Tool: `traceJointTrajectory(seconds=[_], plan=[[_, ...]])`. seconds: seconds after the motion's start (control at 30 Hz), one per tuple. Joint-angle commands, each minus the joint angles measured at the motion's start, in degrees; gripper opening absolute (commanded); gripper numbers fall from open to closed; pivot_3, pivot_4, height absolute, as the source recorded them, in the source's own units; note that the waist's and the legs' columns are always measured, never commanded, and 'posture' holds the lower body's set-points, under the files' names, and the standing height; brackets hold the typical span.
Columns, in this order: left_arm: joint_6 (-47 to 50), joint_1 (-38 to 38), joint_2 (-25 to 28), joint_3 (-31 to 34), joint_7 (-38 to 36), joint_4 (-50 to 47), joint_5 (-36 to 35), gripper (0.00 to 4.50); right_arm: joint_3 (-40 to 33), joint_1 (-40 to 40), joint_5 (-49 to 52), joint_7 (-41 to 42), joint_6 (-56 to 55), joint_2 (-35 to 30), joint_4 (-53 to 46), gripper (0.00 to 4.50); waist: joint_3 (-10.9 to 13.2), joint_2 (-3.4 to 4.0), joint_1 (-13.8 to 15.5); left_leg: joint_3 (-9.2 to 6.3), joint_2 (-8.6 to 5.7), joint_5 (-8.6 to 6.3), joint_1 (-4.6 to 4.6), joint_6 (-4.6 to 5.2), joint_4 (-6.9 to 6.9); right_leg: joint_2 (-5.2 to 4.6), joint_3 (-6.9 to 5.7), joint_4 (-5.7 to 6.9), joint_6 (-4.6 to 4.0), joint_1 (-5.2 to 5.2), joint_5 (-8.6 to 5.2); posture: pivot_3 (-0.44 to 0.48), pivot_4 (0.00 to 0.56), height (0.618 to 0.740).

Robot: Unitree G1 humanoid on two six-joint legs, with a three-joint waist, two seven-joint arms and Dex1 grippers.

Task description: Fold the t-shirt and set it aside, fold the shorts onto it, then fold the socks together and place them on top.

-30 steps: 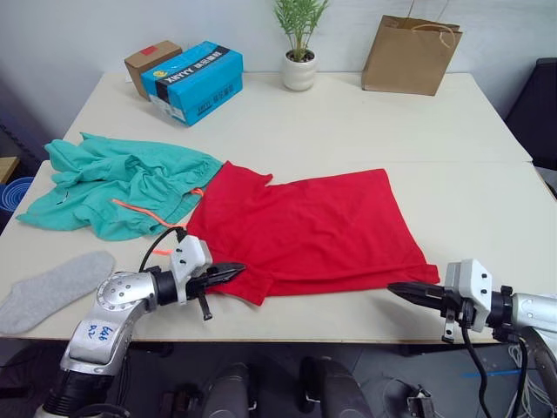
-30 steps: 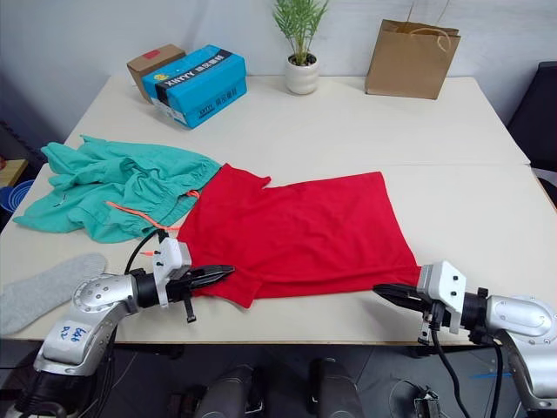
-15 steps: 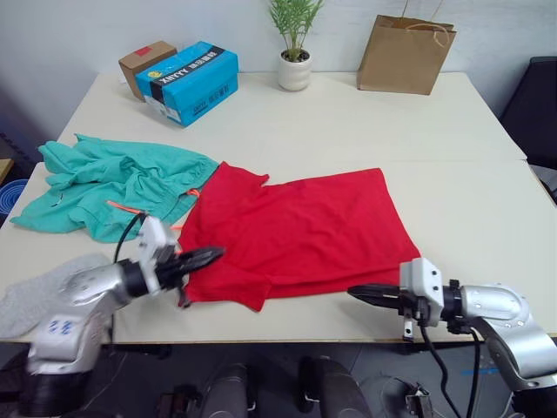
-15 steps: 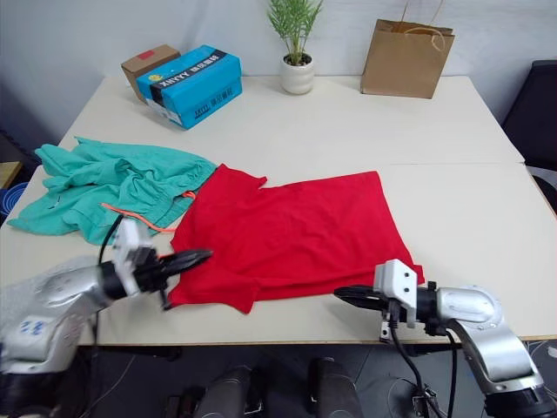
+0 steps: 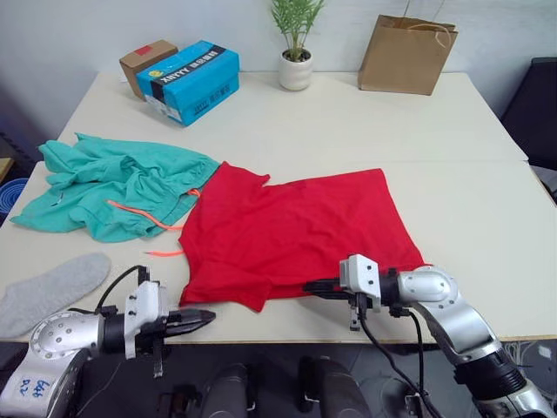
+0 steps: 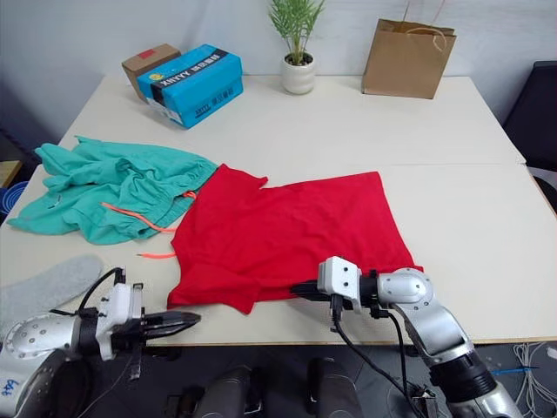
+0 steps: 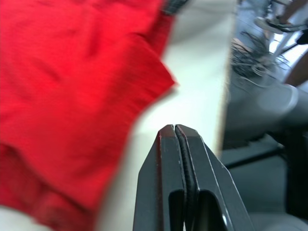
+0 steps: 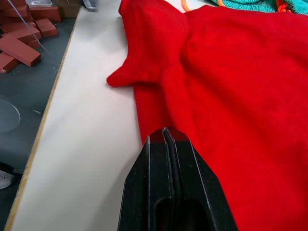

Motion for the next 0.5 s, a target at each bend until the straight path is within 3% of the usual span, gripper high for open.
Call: traceJointTrajectory(seconds=[0.03,0.17,0.3,0.5], plan=[[-2.99,1.52,0.47,1.95,0.04,-1.13,1.18,0.03,-2.51,0.33,1.57,1.01,-1.16,-1.72,-0.73,0.00,0.00,0.00,0.18,0.00,0.00,-0.07,0.00,0.08,0.00,0.00,0.00,-0.01,0.00,0.01,0.00,0.000,0.150,0.740],[-2.04,-0.38,-0.08,6.51,4.11,3.86,0.54,0.03,-7.56,4.43,5.18,5.55,-5.37,-6.20,-1.00,0.00,-0.01,-0.01,0.49,-0.03,-0.02,-0.19,-0.03,0.05,0.03,-0.04,-0.03,-0.09,0.02,0.05,0.01,0.000,0.150,0.740],[1.21,-2.31,1.64,9.31,3.37,6.16,-2.07,0.03,-11.07,6.51,7.25,6.10,-5.42,-8.28,-1.22,0.00,-0.04,-0.07,-0.07,-0.02,0.02,-0.10,-0.02,0.22,0.00,0.00,-0.03,-0.08,0.03,0.04,0.02,0.000,0.150,0.740],[1.16,-3.86,3.45,7.46,0.30,8.90,-1.25,0.03,-13.75,7.78,7.87,5.92,-5.79,-9.50,-0.72,0.00,-0.05,-0.06,0.01,0.02,0.05,-0.09,0.00,0.15,-0.02,0.05,-0.03,-0.08,0.02,0.03,0.01,0.000,0.150,0.740]])
